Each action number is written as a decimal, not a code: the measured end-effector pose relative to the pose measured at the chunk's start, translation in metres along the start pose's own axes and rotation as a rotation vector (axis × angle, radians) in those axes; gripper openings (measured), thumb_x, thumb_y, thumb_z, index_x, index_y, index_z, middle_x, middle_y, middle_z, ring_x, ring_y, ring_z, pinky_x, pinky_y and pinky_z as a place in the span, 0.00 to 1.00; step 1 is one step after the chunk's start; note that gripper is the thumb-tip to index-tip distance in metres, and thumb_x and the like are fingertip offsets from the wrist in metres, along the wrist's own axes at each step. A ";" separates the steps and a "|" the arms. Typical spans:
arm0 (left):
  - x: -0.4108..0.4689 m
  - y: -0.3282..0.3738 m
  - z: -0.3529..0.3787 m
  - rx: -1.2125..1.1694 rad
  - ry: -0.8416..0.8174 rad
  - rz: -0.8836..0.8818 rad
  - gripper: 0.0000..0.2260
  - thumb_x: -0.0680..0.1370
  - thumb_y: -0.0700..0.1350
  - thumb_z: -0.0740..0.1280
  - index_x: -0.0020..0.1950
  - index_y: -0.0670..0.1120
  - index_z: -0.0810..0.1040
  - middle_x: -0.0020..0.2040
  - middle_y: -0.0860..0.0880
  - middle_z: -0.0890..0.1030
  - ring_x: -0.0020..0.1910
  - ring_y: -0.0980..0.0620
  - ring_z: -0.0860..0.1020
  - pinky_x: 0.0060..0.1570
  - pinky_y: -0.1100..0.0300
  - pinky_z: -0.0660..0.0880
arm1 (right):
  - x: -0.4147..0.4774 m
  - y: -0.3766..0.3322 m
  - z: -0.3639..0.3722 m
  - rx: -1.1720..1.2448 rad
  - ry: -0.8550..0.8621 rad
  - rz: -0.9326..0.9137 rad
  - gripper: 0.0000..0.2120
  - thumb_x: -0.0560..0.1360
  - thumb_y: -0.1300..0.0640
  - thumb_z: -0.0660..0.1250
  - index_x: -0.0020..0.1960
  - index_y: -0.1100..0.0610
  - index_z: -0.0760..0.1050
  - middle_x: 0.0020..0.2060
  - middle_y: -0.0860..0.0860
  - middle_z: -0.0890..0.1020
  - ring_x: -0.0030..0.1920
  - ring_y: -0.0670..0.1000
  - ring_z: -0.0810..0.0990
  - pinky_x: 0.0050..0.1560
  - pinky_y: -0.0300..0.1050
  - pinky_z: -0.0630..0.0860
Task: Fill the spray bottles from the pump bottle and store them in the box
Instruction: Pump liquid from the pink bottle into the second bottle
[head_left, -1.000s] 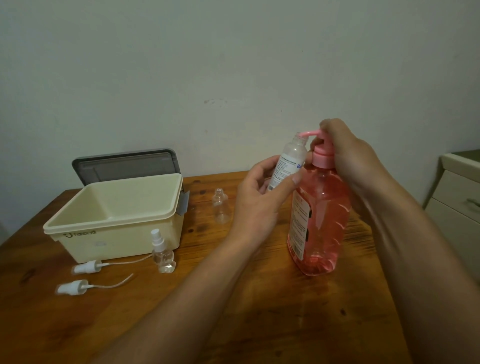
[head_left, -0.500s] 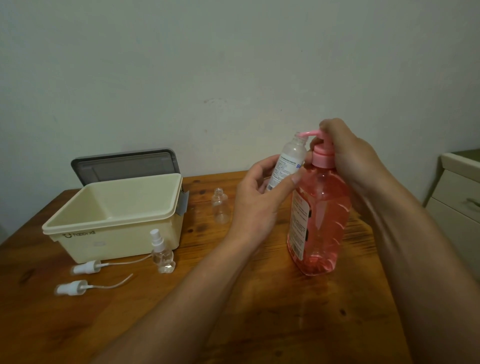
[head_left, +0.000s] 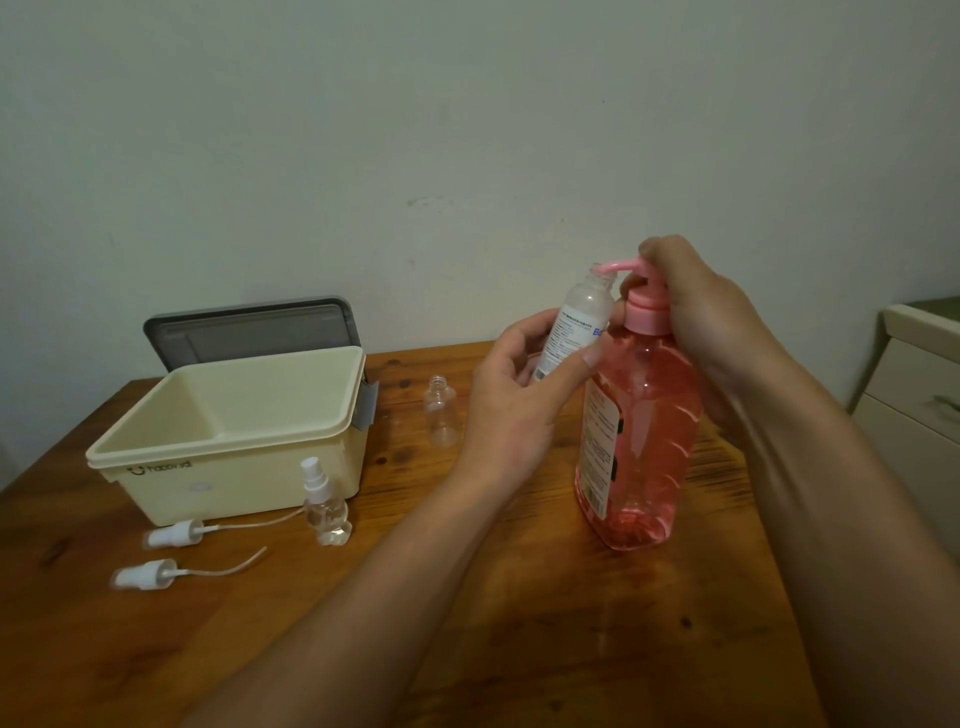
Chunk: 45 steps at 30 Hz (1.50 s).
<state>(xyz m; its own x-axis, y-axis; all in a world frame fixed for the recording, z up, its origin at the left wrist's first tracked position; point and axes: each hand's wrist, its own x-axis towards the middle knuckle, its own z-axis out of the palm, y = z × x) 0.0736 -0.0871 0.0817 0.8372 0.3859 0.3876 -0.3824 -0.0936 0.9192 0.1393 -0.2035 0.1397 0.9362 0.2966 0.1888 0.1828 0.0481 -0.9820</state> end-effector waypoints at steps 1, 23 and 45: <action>0.000 0.001 0.000 0.001 -0.002 0.003 0.18 0.74 0.43 0.73 0.63 0.47 0.76 0.54 0.54 0.82 0.49 0.65 0.81 0.46 0.69 0.78 | 0.000 0.001 0.000 -0.006 -0.001 0.002 0.17 0.77 0.42 0.59 0.42 0.54 0.76 0.29 0.50 0.81 0.30 0.53 0.74 0.34 0.46 0.72; 0.000 0.001 0.002 -0.010 -0.009 0.002 0.16 0.75 0.41 0.73 0.62 0.48 0.76 0.54 0.55 0.81 0.47 0.67 0.80 0.44 0.71 0.77 | -0.002 -0.002 -0.001 -0.005 -0.003 -0.011 0.16 0.78 0.45 0.58 0.41 0.55 0.74 0.26 0.49 0.79 0.28 0.51 0.72 0.32 0.44 0.71; 0.000 0.000 0.002 -0.005 0.009 -0.012 0.20 0.74 0.43 0.73 0.65 0.46 0.75 0.54 0.54 0.82 0.48 0.65 0.81 0.45 0.70 0.77 | -0.002 -0.002 0.000 -0.001 0.002 0.006 0.16 0.77 0.45 0.59 0.37 0.53 0.76 0.27 0.50 0.79 0.27 0.52 0.72 0.31 0.43 0.71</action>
<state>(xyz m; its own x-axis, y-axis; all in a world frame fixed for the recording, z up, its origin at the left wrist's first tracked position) 0.0741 -0.0886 0.0812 0.8381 0.3952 0.3759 -0.3743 -0.0846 0.9235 0.1373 -0.2041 0.1409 0.9379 0.2950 0.1828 0.1774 0.0449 -0.9831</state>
